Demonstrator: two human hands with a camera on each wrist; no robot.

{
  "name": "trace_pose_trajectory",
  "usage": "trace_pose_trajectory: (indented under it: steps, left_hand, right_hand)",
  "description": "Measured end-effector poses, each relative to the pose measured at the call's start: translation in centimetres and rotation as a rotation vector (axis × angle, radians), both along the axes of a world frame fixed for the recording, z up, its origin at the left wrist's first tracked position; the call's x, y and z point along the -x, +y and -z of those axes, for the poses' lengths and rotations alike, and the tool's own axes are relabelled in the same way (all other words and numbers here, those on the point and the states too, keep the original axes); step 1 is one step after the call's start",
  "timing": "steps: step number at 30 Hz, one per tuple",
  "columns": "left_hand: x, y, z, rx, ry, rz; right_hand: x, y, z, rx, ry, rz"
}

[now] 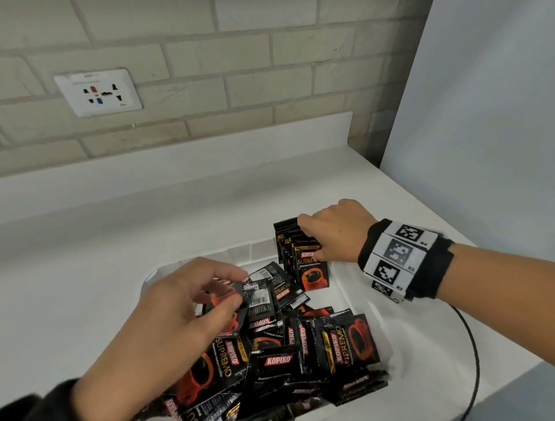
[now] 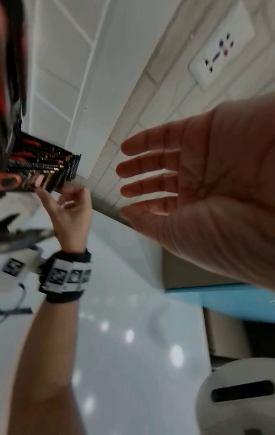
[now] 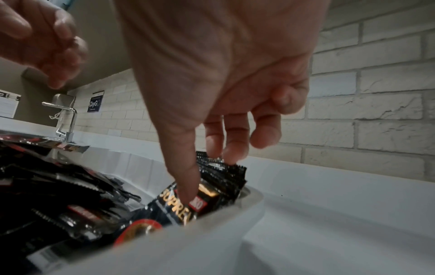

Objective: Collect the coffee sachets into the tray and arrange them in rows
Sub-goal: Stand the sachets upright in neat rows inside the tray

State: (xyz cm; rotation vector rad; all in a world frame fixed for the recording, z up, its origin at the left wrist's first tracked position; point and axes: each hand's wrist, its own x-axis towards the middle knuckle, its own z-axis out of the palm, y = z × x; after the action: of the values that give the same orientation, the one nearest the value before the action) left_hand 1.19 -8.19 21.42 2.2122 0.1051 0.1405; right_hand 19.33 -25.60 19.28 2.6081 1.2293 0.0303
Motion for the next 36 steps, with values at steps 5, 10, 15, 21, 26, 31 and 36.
trace_pose_trajectory:
  steps: [5,10,15,21,26,31,36]
  left_hand:
    - [-3.2,1.5,-0.3,-0.404,0.175,0.289]
    - [-7.5,1.0,1.1,-0.570,0.409,0.407]
    - [-10.2,-0.5,3.3,-0.679,0.544,0.515]
    - [-11.4,-0.4,5.0,-0.608,0.690,0.474]
    - [-11.5,-0.3,4.8,-0.433,0.797,0.430]
    - [-11.5,-0.4,4.5,-0.448,0.760,0.399]
    - [-11.8,0.1,5.3,-0.287,0.808,0.350]
  right_hand:
    - [2.0,-0.2,-1.3,-0.174,0.340,0.075]
    - [4.5,-0.3,-1.2,0.053,0.782,-0.049]
    - [5.4,-1.0,-0.2,0.223,0.807,-0.076]
    - [5.2,-0.9,0.8,0.236,0.869,-0.050]
    - [4.7,-0.5,1.0,0.159,0.907,-0.056]
    - [4.4,-0.3,1.0,0.168,0.900,-0.026]
    - [4.0,-0.2,0.9,0.192,0.908,-0.010]
